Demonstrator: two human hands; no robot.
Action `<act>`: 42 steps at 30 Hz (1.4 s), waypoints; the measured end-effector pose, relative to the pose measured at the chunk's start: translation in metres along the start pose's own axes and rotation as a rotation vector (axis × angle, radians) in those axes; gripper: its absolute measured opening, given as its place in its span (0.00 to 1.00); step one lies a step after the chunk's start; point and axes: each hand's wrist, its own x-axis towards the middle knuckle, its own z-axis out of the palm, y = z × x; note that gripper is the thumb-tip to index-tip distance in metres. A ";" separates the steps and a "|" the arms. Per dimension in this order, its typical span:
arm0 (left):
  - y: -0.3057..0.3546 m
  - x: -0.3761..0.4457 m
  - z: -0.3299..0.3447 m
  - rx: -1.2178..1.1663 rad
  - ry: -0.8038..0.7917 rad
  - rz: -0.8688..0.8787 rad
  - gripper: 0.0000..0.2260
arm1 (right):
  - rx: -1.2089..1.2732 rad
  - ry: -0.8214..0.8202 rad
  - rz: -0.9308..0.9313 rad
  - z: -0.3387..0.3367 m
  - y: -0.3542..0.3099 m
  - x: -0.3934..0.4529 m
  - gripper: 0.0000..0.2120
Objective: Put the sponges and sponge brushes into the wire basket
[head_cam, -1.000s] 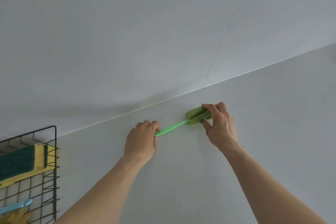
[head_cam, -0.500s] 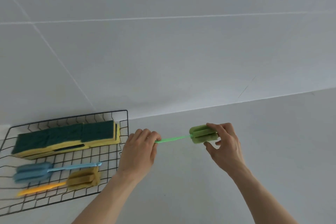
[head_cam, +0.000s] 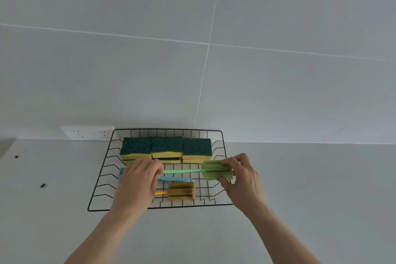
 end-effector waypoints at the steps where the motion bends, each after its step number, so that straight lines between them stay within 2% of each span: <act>1: -0.012 -0.002 -0.003 0.010 -0.005 -0.008 0.13 | -0.007 -0.011 -0.001 0.009 -0.011 0.003 0.20; 4: -0.044 -0.004 -0.010 0.025 -0.024 -0.046 0.17 | -0.015 -0.040 0.008 0.033 -0.037 0.012 0.19; 9: -0.080 -0.004 -0.008 0.029 -0.060 -0.071 0.16 | -0.030 -0.085 0.032 0.064 -0.061 0.024 0.19; 19: -0.109 -0.012 0.019 0.136 -0.190 -0.006 0.23 | -0.117 -0.125 0.155 0.093 -0.060 0.031 0.19; 24: -0.115 -0.013 0.028 0.182 -0.194 0.015 0.23 | -0.062 -0.142 0.145 0.104 -0.057 0.028 0.21; 33: -0.113 -0.009 0.023 0.187 -0.186 0.038 0.21 | -0.152 -0.220 0.099 0.105 -0.052 0.018 0.21; 42: -0.104 -0.011 -0.004 0.184 -0.122 0.015 0.22 | -0.240 -0.126 0.101 0.071 -0.059 0.009 0.24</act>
